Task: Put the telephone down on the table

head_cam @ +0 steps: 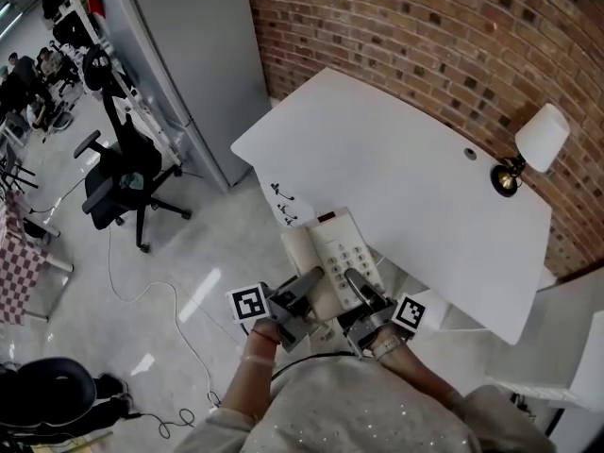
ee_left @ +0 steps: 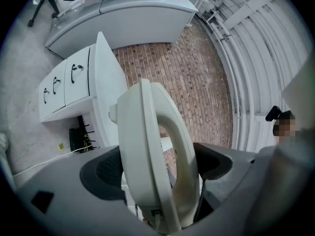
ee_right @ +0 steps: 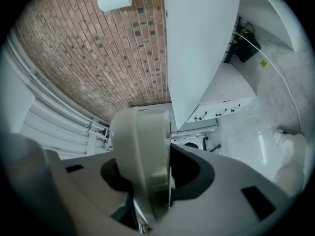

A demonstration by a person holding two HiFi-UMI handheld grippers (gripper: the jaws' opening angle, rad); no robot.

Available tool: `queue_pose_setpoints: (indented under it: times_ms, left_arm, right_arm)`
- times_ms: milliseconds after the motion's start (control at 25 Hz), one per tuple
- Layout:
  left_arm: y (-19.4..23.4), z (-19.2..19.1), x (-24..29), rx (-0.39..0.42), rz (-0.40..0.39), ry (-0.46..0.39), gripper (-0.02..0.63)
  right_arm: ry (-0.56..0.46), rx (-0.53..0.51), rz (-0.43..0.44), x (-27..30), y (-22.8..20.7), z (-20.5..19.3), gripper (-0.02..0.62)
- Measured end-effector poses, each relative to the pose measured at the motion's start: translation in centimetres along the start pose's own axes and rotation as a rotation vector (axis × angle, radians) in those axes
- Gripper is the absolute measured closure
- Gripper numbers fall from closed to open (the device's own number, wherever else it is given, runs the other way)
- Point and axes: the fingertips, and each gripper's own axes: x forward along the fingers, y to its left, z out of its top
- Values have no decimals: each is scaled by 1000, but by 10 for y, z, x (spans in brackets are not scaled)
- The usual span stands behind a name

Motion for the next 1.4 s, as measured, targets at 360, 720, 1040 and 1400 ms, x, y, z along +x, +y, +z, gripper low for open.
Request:
queue_pose_setpoints:
  times_ms: [360,720,1040,1400]
  left_arm:
    - [27,65,20,-42,2,96,169]
    - [48,109,39,-98,-5,185,169]
    - [70,130,48,-122,-24,288,169]
    - [80,154,44,-146,-59,321,169]
  right_arm:
    - [-100,23,-25,62,-13,17,428]
    - [-209,57,-43,104,-22,32,427]
    - [-339,74,-60,120,-37,36,428]
    - [-389,50,-60,144,-42,31,428]
